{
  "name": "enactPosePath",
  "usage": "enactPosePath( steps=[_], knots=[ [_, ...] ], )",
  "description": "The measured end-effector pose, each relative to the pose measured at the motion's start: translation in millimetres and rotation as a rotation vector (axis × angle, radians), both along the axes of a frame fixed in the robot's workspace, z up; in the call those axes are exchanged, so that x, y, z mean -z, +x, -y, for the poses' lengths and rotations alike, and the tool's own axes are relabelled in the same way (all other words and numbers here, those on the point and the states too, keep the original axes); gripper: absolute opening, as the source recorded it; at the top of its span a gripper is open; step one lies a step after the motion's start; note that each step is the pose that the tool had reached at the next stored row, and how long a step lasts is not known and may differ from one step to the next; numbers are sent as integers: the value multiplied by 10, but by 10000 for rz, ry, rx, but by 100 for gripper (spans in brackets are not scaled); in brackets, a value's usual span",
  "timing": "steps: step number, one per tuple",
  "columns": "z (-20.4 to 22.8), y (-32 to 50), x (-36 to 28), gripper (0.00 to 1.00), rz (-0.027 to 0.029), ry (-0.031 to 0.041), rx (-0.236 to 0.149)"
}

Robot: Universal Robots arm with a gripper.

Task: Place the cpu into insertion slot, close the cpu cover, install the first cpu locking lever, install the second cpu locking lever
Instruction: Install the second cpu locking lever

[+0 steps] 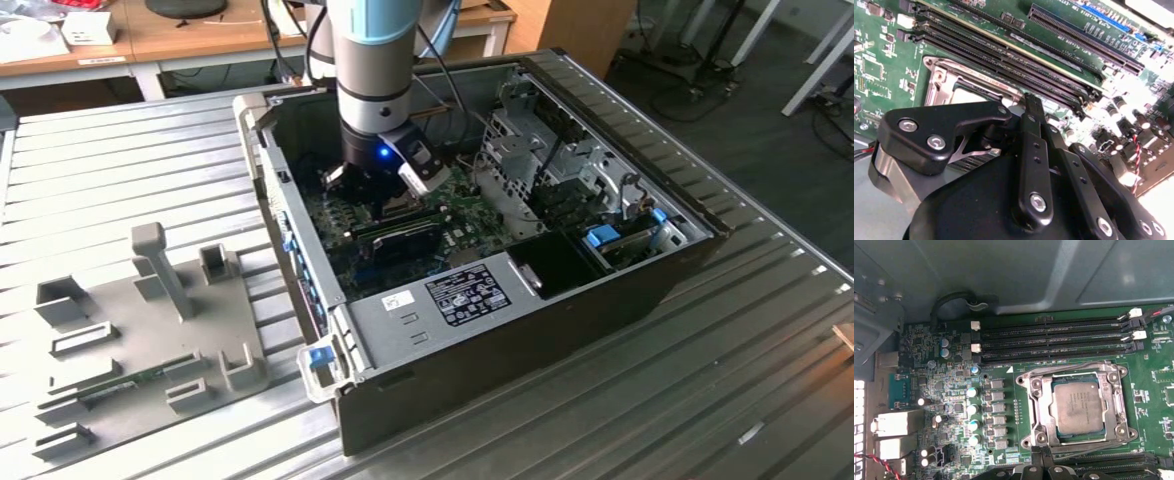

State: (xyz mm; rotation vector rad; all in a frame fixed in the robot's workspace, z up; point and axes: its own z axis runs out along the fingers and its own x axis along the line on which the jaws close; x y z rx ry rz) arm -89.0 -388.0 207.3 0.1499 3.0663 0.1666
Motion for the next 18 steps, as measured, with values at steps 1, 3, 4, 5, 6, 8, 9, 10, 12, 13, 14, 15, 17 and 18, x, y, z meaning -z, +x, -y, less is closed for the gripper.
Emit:
enactPosePath(
  steps=[1, 3, 4, 5, 6, 8, 9, 10, 12, 13, 14, 15, 17, 18],
  knots=[
    [-2, 0, 0, 10, 0, 0, 0],
    [-19, -3, 1, 10, 0, -1, 0],
    [-21, -3, 1, 10, 0, 0, 0],
    [-23, -3, 1, 10, 0, 0, 0],
    [-24, -3, 2, 10, 0, 0, 0],
    [-28, -4, 2, 10, 0, 0, 0],
    [-30, -4, 2, 10, 0, 0, 0],
    [-32, -4, 2, 10, 0, 0, 0],
    [-36, -5, 2, 10, 0, 0, 0],
    [-38, -5, 2, 10, 0, 0, 0],
    [-47, -6, 3, 10, 0, 0, -1],
    [-54, -7, 3, 10, -1, -1, 0],
    [-57, -7, 3, 10, 0, 0, 0],
    [-58, -7, 3, 10, 0, 0, 0]
  ],
)
